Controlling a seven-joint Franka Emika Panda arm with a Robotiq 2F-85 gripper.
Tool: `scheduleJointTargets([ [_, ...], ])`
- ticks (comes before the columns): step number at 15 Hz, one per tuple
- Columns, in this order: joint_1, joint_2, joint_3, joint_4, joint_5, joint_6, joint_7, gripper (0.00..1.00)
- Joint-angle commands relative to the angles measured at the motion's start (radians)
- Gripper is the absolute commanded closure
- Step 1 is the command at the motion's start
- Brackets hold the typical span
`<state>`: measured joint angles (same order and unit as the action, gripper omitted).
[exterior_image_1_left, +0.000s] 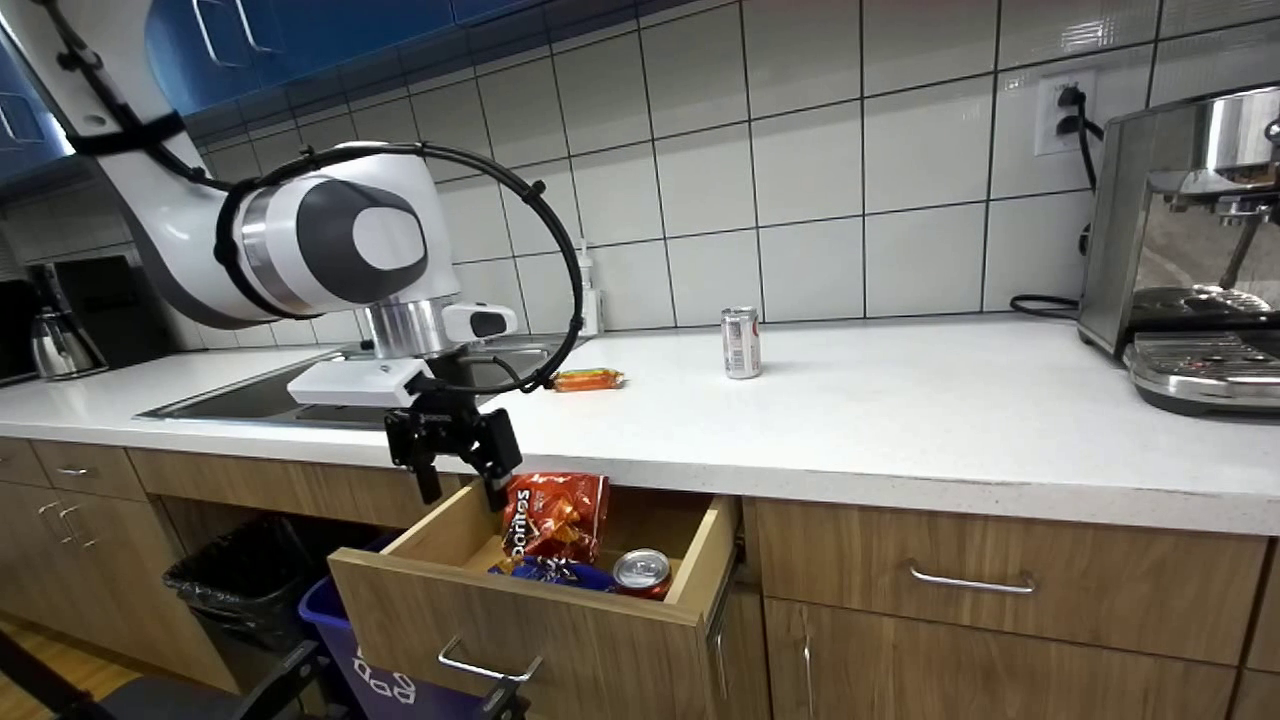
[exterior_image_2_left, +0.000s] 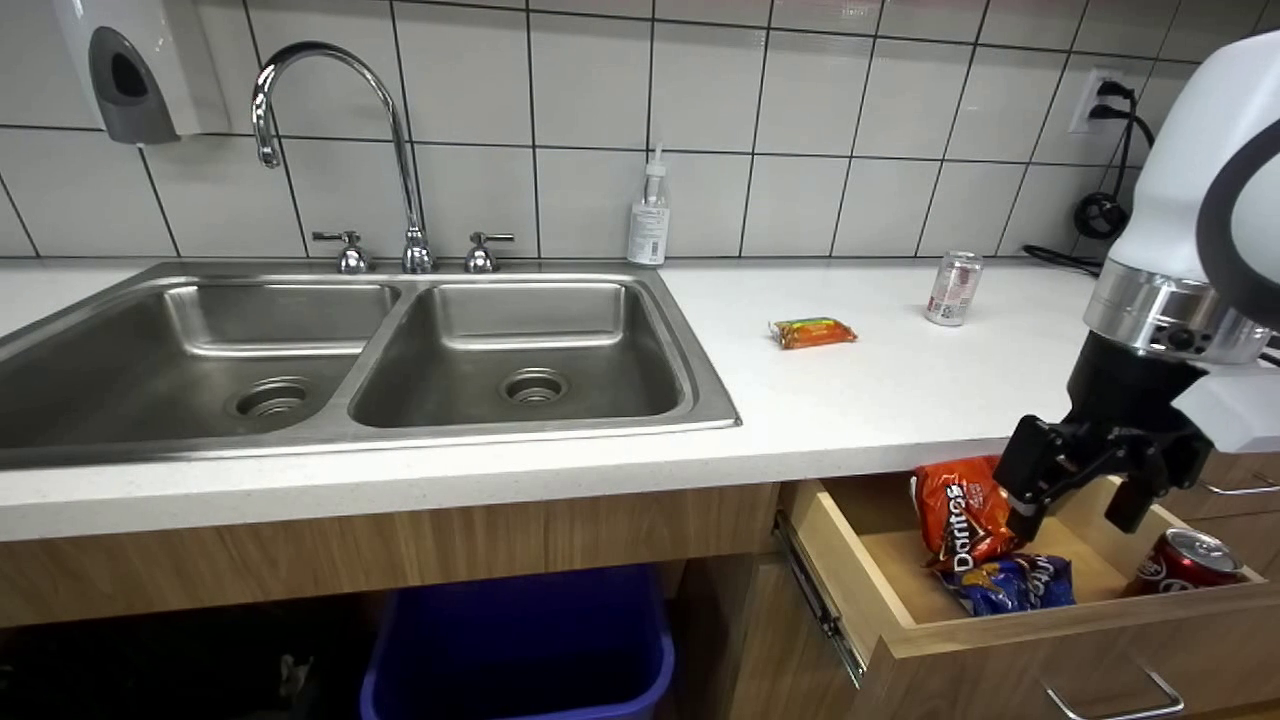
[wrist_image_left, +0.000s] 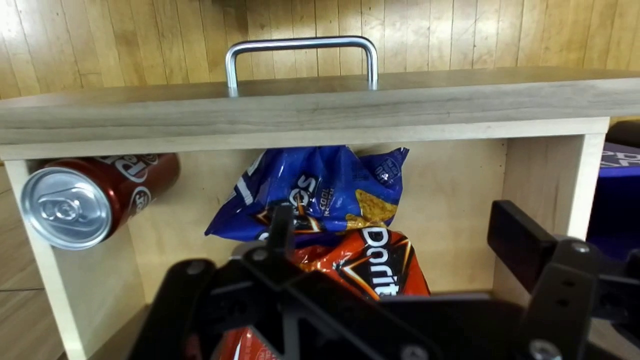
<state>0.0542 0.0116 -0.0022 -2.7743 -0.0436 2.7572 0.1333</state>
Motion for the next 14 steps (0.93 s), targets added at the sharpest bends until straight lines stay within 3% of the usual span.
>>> scheduleJointTargets([
  [1,-0.007,-0.048,0.018,0.003,0.080,-0.104,-0.086,0.00],
  [14,-0.029,-0.085,0.001,0.001,0.006,-0.363,-0.109,0.00],
])
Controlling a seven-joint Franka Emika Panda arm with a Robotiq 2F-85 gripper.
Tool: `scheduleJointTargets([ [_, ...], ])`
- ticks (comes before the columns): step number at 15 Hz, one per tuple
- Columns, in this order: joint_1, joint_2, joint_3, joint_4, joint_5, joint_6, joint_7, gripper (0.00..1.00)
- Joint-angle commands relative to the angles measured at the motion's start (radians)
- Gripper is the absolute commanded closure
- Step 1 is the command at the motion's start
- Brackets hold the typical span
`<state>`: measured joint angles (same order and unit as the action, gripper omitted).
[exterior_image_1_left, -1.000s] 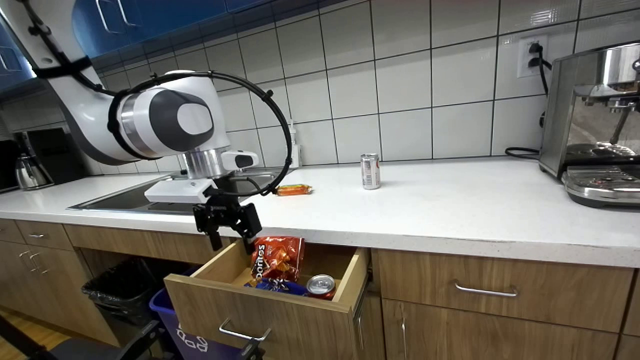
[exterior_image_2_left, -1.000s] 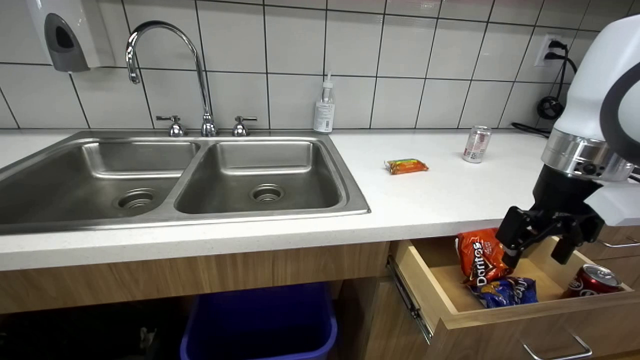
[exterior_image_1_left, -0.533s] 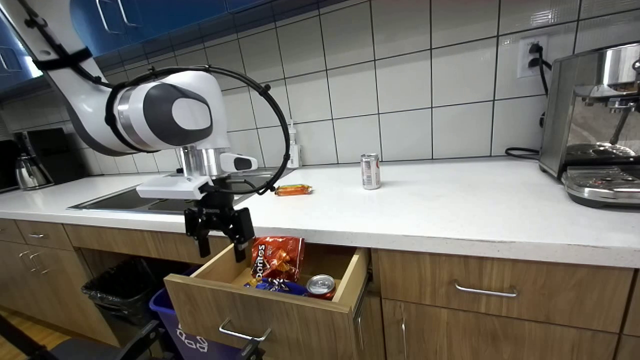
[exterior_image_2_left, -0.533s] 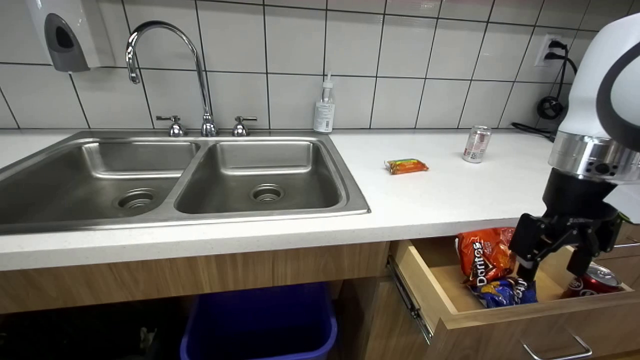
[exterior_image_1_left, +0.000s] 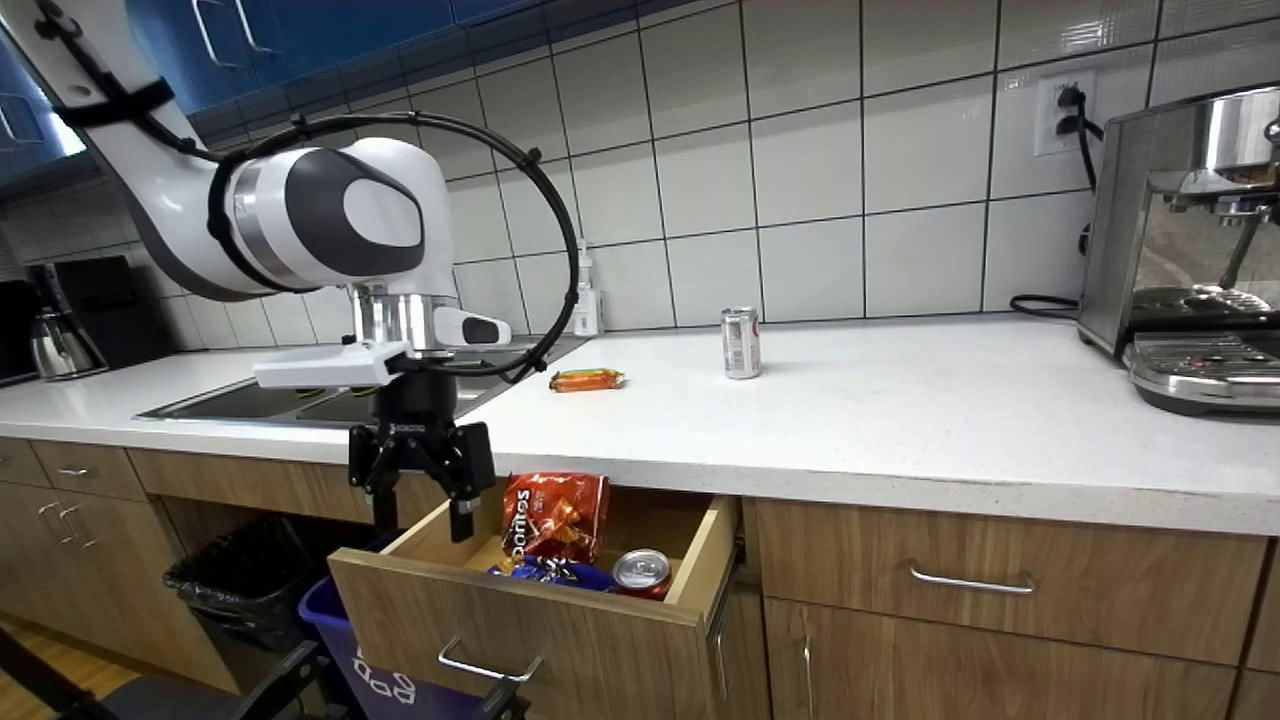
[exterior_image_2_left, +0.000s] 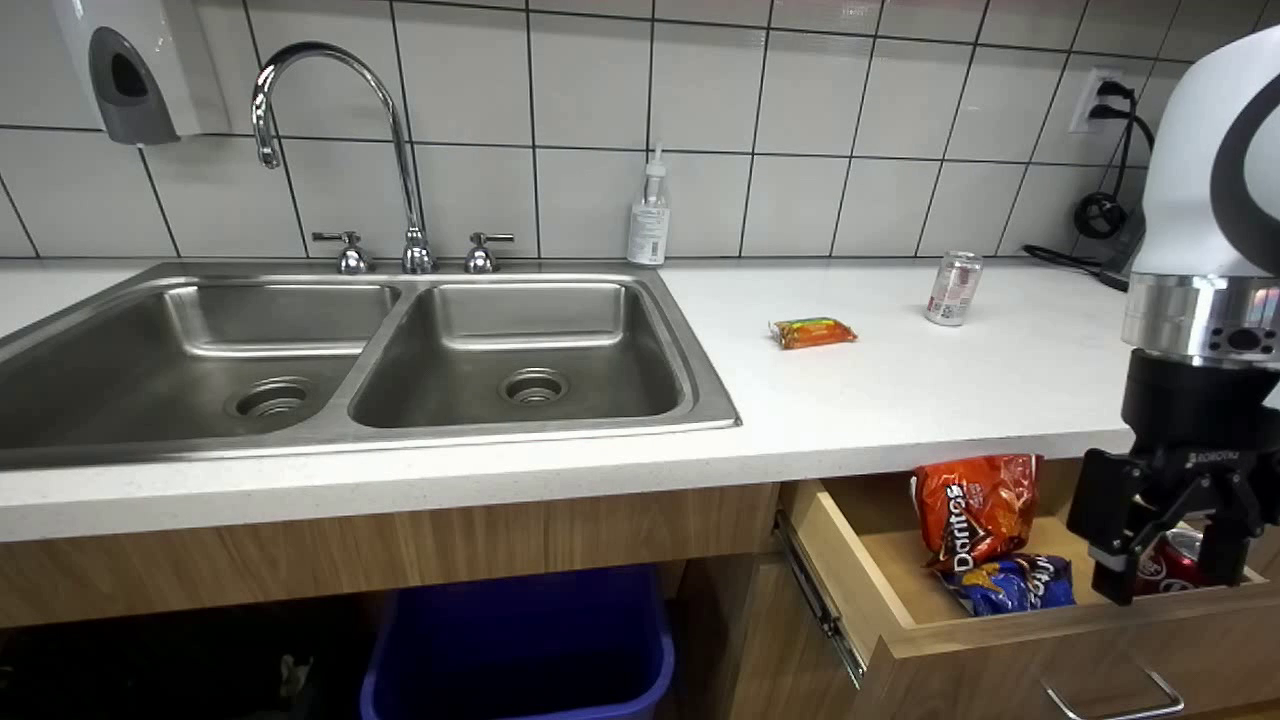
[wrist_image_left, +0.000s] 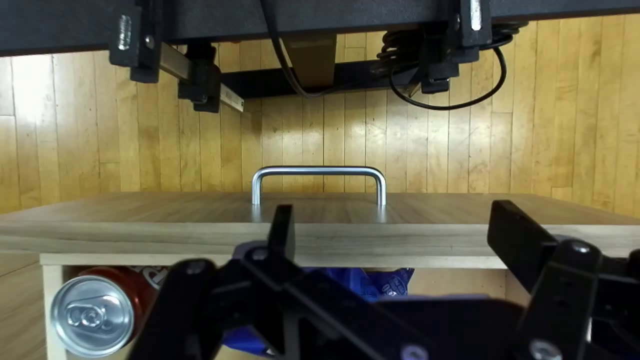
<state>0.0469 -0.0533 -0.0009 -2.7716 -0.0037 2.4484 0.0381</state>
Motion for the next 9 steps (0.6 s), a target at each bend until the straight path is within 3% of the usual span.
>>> scheduleJointTargets([
  [1,-0.024,-0.014,-0.002,0.001,-0.042,-0.060,-0.014,0.00],
  [9,-0.039,0.050,-0.017,-0.001,-0.088,-0.038,-0.017,0.00],
])
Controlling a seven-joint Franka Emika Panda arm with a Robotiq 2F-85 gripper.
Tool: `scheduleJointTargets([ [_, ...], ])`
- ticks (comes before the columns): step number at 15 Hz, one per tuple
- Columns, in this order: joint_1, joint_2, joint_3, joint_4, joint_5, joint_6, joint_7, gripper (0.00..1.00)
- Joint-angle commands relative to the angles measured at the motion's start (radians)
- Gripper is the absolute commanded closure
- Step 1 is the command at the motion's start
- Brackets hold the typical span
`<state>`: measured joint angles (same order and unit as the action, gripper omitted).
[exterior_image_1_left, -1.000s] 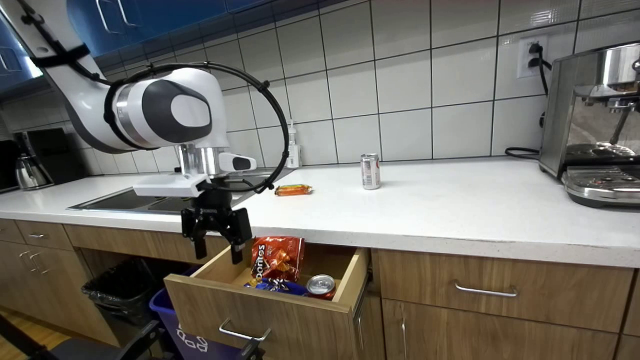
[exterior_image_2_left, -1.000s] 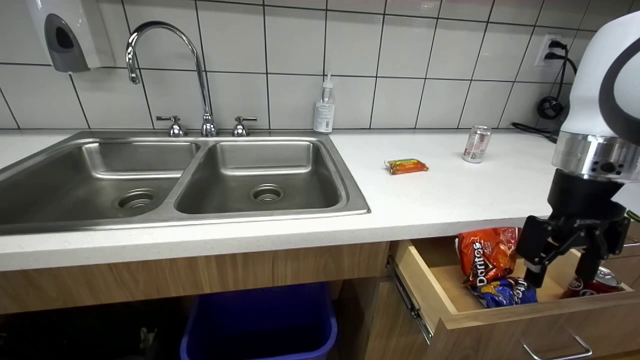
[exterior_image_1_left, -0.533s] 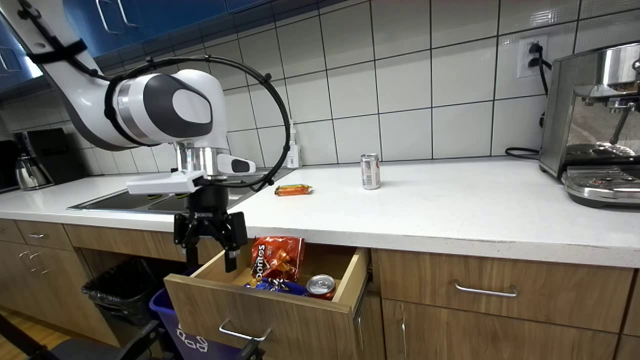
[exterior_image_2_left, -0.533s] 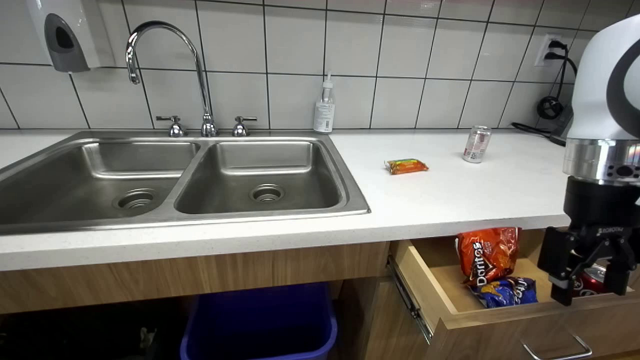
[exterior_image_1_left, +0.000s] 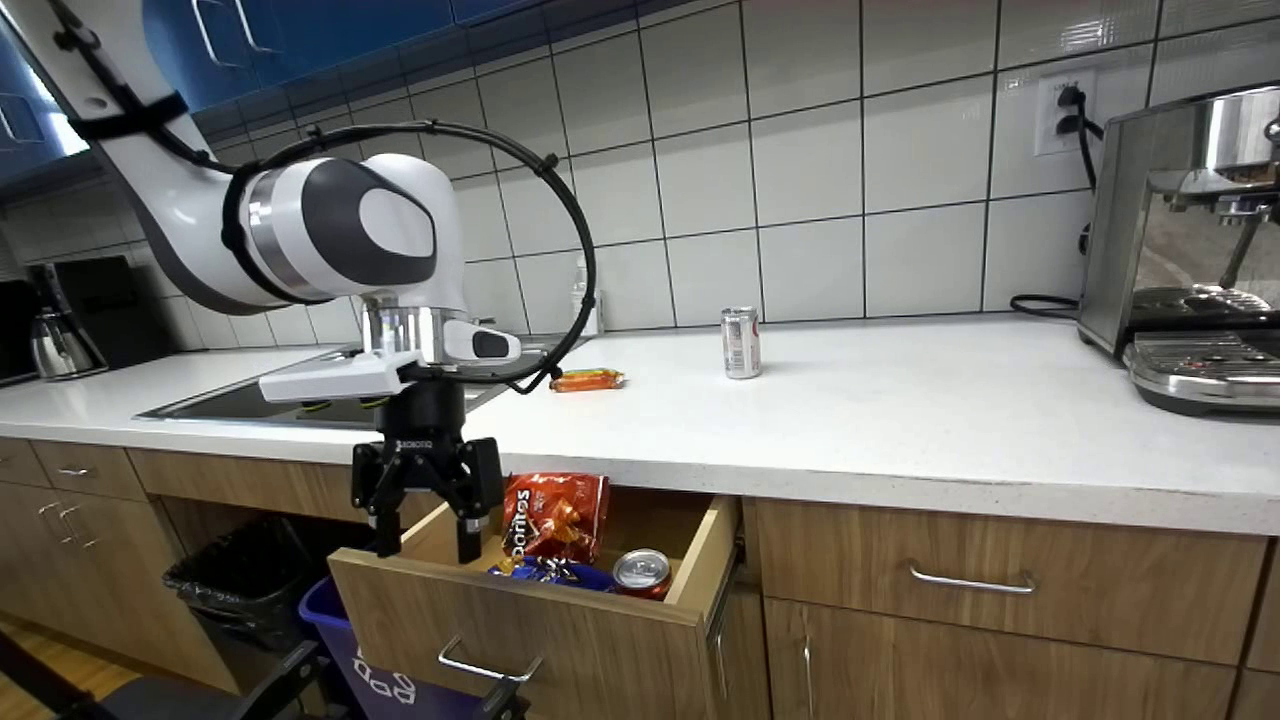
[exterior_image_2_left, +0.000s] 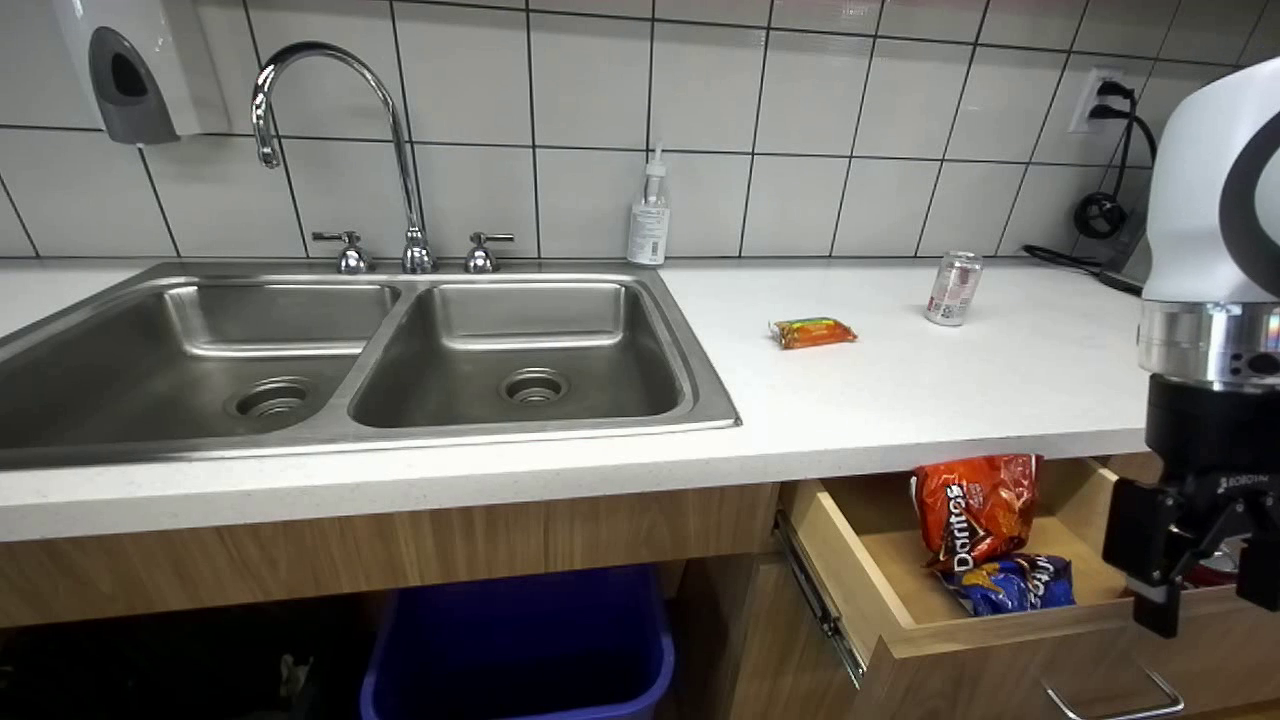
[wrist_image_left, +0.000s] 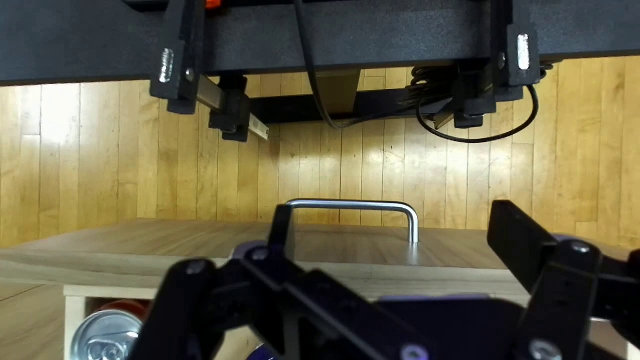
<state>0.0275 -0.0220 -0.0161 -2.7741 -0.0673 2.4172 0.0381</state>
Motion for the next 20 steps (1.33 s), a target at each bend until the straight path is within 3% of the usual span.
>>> scheduleJointTargets([
  [1,-0.020,0.030,-0.002,0.001,-0.025,-0.004,-0.016,0.00],
  [9,-0.022,0.120,-0.023,0.002,-0.080,0.057,0.011,0.00],
  [20,-0.012,0.254,-0.083,0.002,-0.159,0.281,0.039,0.00],
])
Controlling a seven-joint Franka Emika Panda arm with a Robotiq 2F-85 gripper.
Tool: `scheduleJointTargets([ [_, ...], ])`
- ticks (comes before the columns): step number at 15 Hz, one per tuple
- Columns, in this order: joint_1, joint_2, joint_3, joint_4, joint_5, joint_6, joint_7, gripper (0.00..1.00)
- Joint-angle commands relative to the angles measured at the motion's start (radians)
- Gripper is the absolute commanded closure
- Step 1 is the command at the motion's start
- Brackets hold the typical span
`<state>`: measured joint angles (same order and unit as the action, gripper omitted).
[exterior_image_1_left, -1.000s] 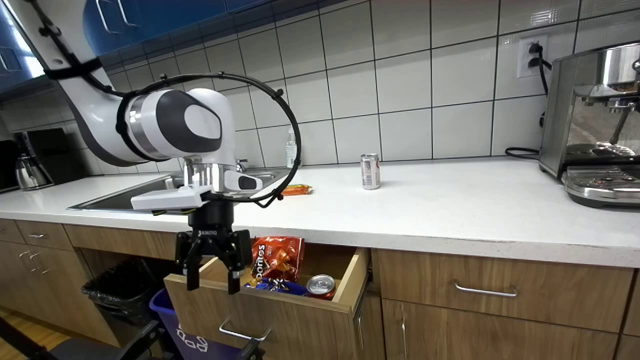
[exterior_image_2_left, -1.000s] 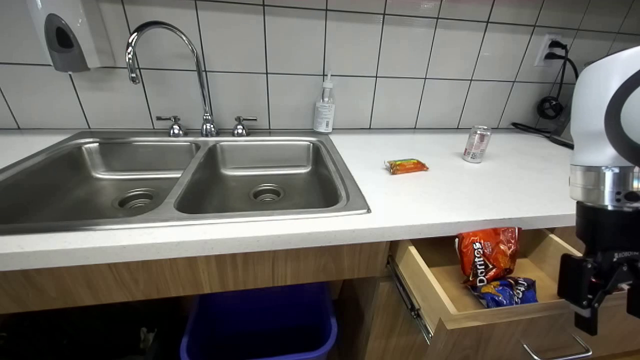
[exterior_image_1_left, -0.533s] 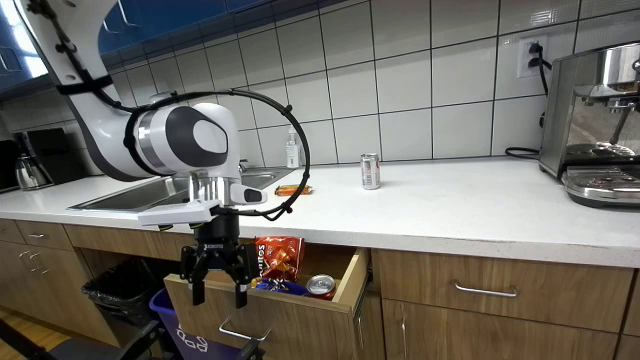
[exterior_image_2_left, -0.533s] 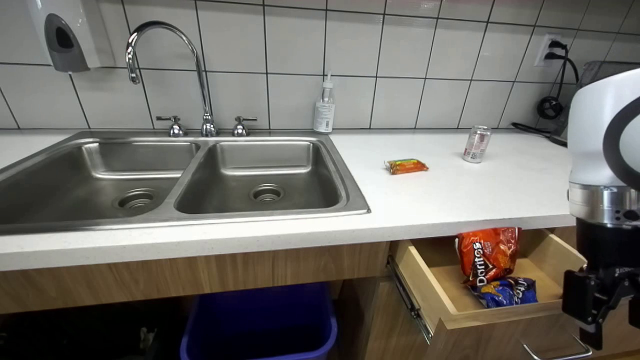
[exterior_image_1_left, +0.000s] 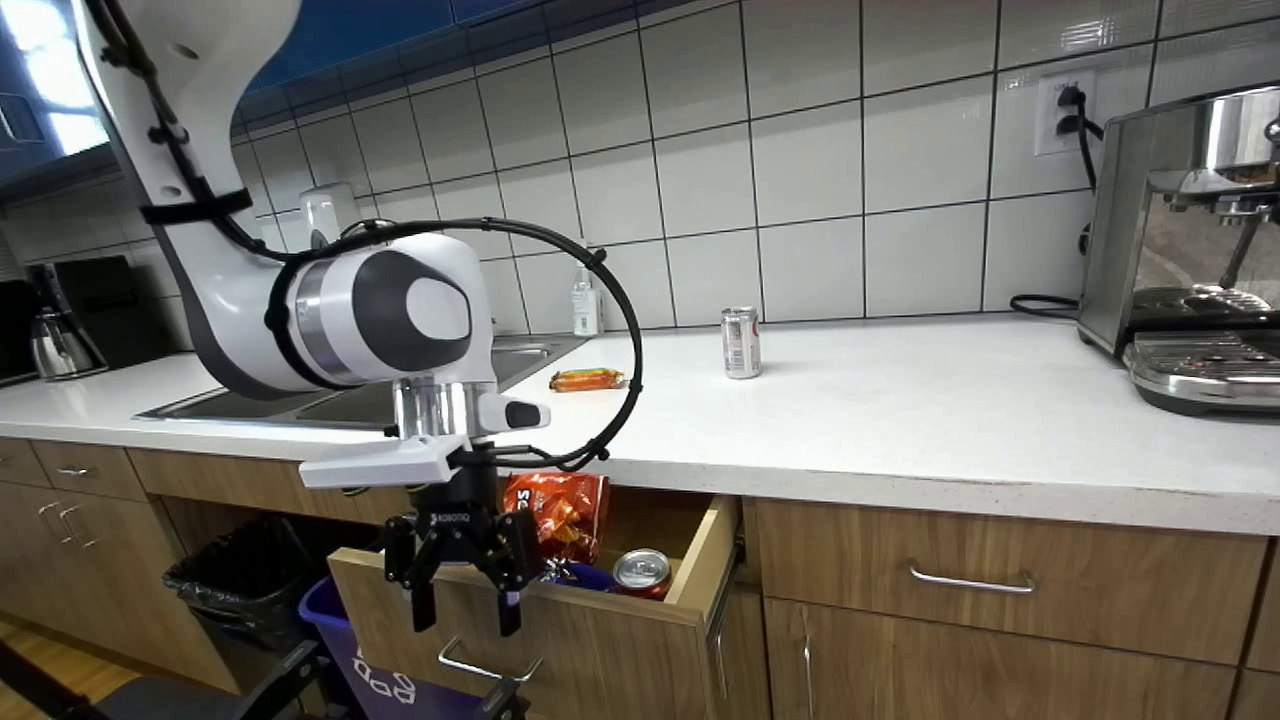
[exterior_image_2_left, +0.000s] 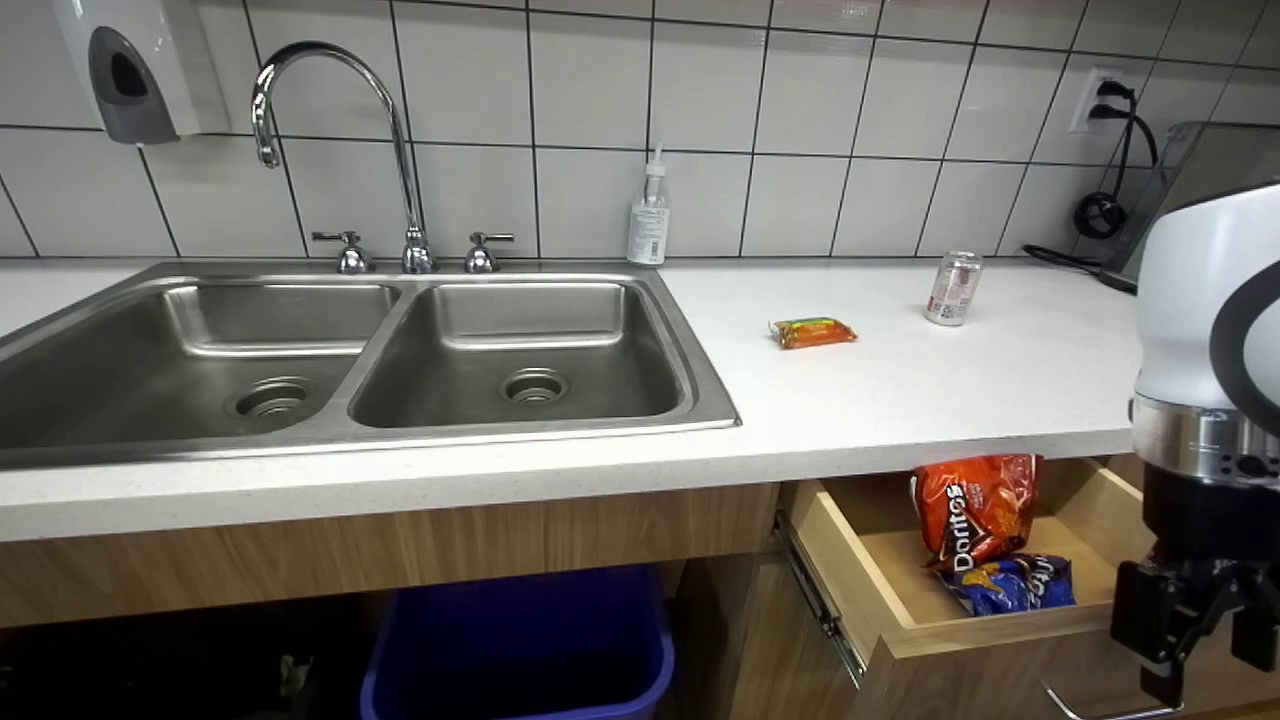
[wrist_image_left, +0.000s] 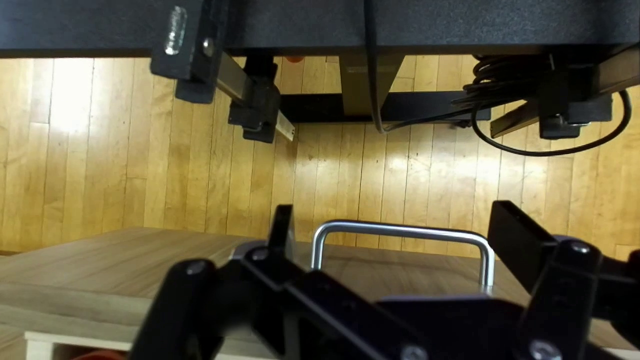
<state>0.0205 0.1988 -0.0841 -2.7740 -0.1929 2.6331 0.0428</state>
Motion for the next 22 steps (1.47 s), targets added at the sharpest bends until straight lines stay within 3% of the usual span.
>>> scheduleJointTargets([
  [1,-0.002,0.045,-0.023,0.002,-0.033,0.087,0.038,0.00],
  [8,0.025,0.090,-0.063,0.001,-0.015,0.207,0.065,0.00],
  [22,0.062,0.109,-0.073,0.031,0.003,0.258,0.092,0.00],
])
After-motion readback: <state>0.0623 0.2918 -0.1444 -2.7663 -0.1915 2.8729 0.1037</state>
